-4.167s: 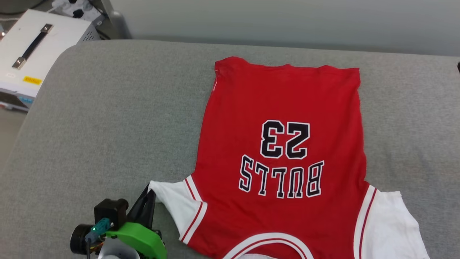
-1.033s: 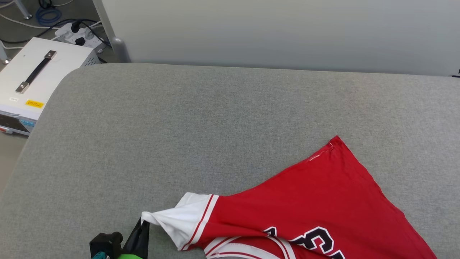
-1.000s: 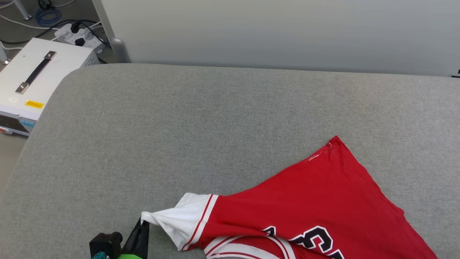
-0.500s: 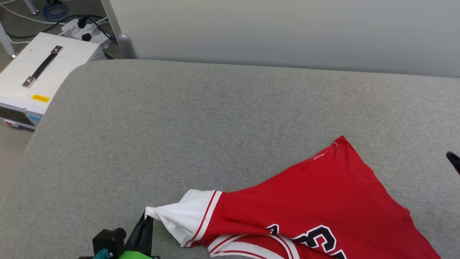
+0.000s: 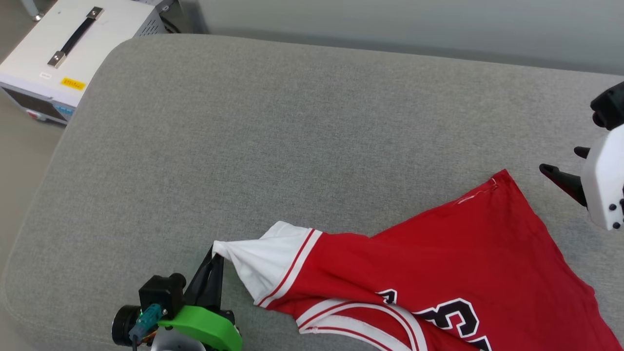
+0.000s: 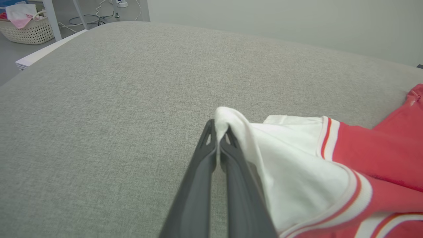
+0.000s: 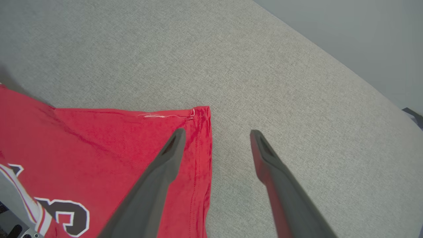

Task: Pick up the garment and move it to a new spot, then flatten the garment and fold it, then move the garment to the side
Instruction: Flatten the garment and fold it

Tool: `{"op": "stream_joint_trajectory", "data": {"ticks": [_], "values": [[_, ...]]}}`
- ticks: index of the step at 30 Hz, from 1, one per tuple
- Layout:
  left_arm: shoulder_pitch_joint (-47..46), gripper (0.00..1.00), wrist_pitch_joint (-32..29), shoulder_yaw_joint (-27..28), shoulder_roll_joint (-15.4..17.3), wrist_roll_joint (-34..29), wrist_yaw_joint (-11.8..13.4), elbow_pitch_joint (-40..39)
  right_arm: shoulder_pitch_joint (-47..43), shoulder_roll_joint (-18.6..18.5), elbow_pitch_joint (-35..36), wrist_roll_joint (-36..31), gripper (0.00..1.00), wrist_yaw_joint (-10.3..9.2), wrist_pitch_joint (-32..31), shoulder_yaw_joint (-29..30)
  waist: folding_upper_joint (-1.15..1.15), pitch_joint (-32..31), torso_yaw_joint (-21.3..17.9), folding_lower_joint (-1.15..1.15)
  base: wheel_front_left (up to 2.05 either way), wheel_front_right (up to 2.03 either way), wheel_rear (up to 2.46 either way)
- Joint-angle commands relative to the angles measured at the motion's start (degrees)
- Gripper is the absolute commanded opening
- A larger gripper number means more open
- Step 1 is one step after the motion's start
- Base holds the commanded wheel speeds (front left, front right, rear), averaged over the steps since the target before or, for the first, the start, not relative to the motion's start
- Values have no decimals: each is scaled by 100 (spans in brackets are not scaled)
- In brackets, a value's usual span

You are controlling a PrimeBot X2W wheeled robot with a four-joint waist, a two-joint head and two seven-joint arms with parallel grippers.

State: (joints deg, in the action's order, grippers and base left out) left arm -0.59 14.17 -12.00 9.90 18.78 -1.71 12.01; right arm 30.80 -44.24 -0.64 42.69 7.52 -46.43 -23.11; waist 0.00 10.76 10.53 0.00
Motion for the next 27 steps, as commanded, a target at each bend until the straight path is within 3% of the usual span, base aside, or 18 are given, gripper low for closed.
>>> {"op": "stream_joint_trajectory", "data": {"ticks": [1, 9, 23, 24, 25, 26, 27], "values": [[-146, 0, 50, -1, -46, -57, 2, -27, 213, 3, -144, 19, 100, -3, -128, -174, 0, 262, 202, 0, 0, 0, 0], [-452, 0, 76, -125, -240, -145, -65, -27, 947, 126, -1255, -43, 100, -3, -384, -1137, 0, 678, 476, 0, 0, 0, 0], [-661, 0, 82, -35, -466, -276, -183, 19, 869, 150, -2307, 209, 100, -3, 518, -2404, 0, 945, 691, 0, 0, 0, 0], [-649, 0, 82, -18, -472, -285, -187, 27, 889, 145, -2322, 205, 43, -3, 631, -2457, 0, 923, 674, 0, 0, 0, 0], [-633, 0, 82, 2, -479, -298, -190, 38, 925, 136, -2345, 202, 17, -3, 775, -2511, 0, 888, 651, 0, 0, 0, 0], [-622, 0, 82, 17, -483, -309, -194, 43, 956, 130, -2367, 223, 0, -3, 873, -2542, 0, 861, 633, 0, 0, 0, 0], [-608, 0, 82, 40, -486, -323, -197, 47, 999, 134, -2395, 259, 0, -3, 996, -2565, 0, 812, 600, 0, 0, 0, 0]]}}
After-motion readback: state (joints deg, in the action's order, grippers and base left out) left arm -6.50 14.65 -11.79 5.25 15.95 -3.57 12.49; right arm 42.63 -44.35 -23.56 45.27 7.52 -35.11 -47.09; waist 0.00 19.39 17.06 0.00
